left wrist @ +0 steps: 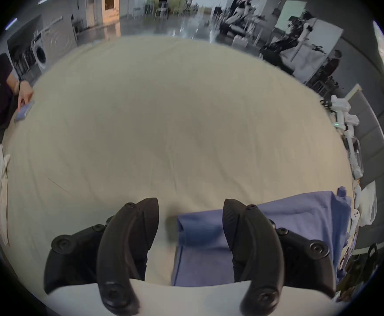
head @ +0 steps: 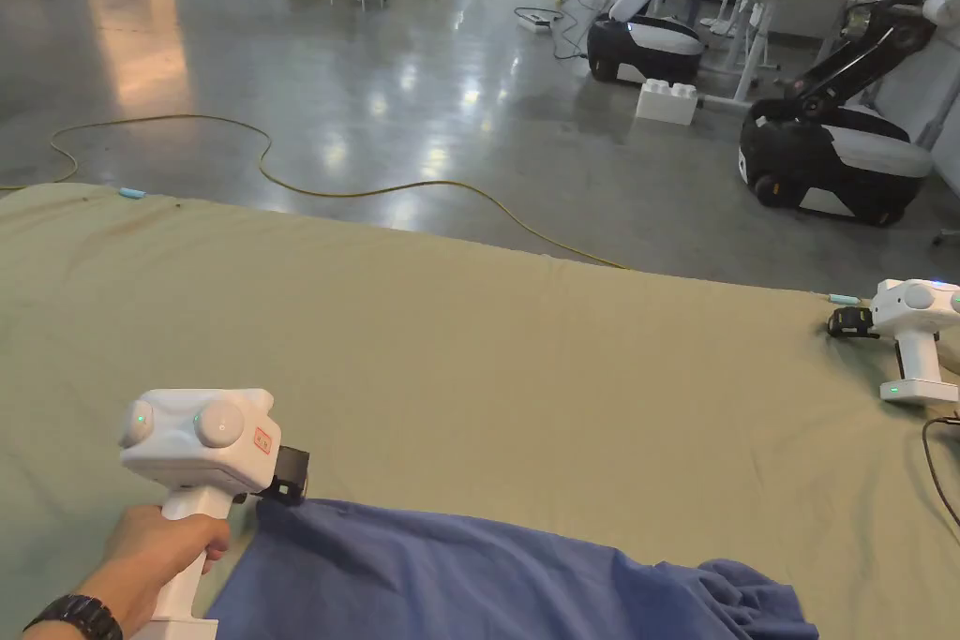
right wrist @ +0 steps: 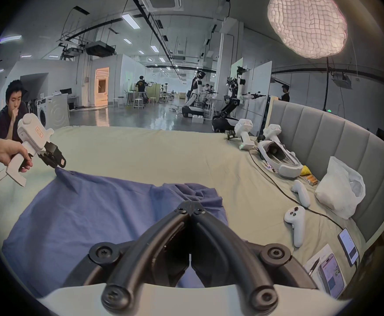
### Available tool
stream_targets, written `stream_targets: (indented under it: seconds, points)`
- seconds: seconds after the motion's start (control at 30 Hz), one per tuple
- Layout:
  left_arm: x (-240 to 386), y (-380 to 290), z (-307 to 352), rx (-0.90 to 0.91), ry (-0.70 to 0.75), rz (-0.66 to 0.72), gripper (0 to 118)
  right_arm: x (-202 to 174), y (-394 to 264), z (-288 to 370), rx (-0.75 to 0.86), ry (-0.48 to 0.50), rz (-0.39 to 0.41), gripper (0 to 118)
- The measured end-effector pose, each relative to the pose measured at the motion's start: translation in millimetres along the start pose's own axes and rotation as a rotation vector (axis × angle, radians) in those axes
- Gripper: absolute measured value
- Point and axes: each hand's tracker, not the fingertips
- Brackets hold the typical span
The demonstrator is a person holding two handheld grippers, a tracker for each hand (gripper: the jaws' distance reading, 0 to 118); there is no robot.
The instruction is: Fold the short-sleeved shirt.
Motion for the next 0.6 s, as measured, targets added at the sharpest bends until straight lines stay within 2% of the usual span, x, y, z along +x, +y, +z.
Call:
stream_targets:
  seconds: [0.07, 0.1, 0.23, 0.27, 0.4, 0.47, 0.6]
  points:
    - [7, -9, -13, -0.078, 0.069, -0.023, 65, 5, -4, 0, -0.015, -0.014, 0.008, 0]
    - [13, -14, -8, -0.011, 0.056, -0.045, 65, 8, -6, 1, -0.021, -0.02, 0.011, 0]
    - [35, -23, 3, 0.011, 0.143, -0.079, 62, 18, -10, -2, -0.049, -0.044, -0.006, 0]
    - [42, -26, 3, 0.01, 0.147, -0.098, 56, 20, -11, -4, -0.061, -0.046, -0.018, 0]
    - [51, -30, 6, 0.011, 0.123, -0.131, 20, 26, -12, -11, -0.081, -0.044, -0.036, 0]
    - [47, -30, 8, 0.006, 0.116, -0.137, 9, 31, -11, -16, -0.093, -0.045, -0.052, 0]
    - [36, -36, 28, 0.058, 0.042, -0.101, 6, 52, 2, -43, -0.157, -0.066, -0.072, 0]
